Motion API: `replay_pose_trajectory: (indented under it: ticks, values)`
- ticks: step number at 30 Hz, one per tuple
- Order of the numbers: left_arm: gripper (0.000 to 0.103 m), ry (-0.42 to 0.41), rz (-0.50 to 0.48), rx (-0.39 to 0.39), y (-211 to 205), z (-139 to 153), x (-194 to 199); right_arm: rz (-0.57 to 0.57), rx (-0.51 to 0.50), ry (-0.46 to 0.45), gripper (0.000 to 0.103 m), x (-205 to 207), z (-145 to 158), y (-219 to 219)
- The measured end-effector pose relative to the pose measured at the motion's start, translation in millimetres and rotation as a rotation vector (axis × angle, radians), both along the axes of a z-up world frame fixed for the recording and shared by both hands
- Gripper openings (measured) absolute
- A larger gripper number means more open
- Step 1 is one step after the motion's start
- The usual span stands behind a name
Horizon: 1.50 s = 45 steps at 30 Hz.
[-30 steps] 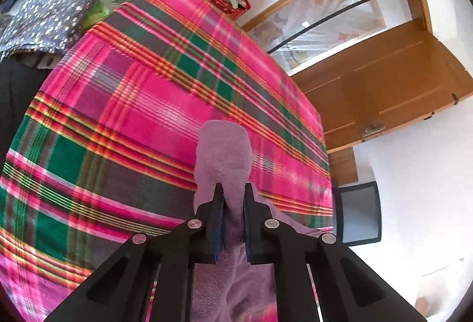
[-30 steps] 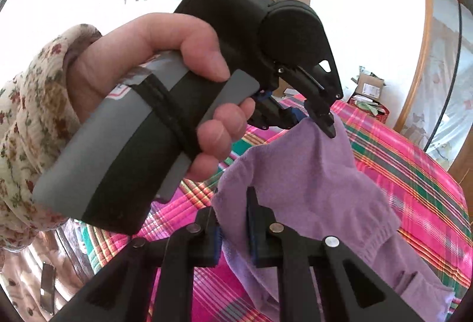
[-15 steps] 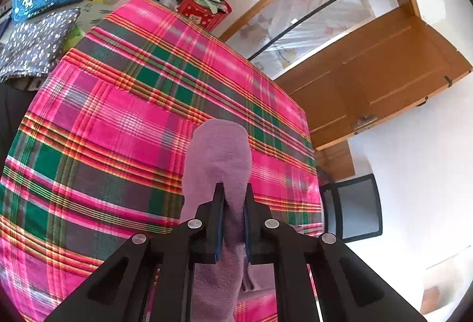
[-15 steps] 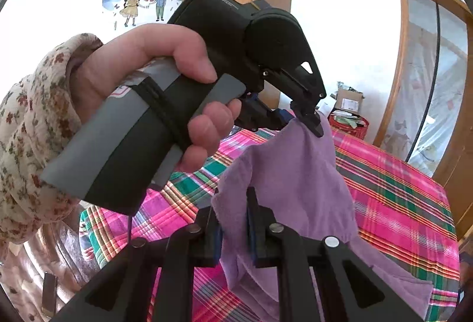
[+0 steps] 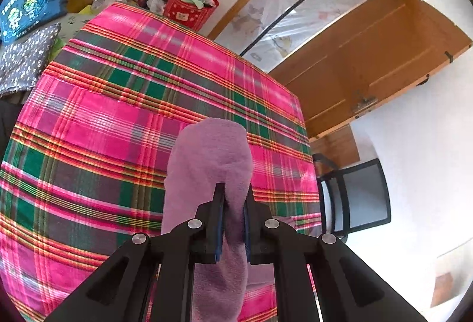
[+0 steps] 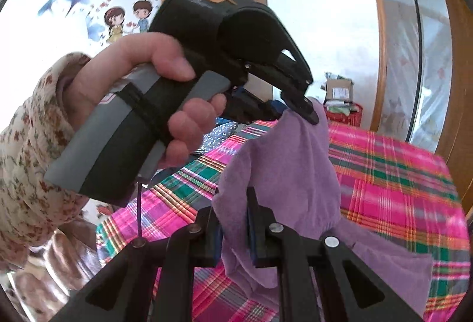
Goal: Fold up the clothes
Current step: 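Carry the lifted garment edge over the garment with the left gripper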
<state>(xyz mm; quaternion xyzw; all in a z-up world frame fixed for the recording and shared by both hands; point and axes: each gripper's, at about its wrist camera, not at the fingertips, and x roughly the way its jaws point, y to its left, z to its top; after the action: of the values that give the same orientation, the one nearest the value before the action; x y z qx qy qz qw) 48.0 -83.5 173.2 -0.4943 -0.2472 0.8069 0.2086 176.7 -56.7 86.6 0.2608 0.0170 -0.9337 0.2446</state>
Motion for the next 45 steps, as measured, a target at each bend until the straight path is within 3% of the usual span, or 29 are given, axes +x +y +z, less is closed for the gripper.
replay_pose_trajectory:
  ticks: [9,23,45]
  values:
    - [0.011,0.005,-0.038,-0.048,43.4,9.9,4.6,-0.021,-0.033,-0.007,0.014,8.9,5.1,33.9]
    - [0.011,0.022,-0.073,-0.109,89.4,19.7,9.5,-0.028,-0.164,-0.076,0.013,-19.6,10.9,83.8]
    - [0.011,-0.009,-0.206,-0.206,197.4,-12.8,9.3,-0.166,-0.315,-0.163,0.013,-30.1,-28.0,171.5]
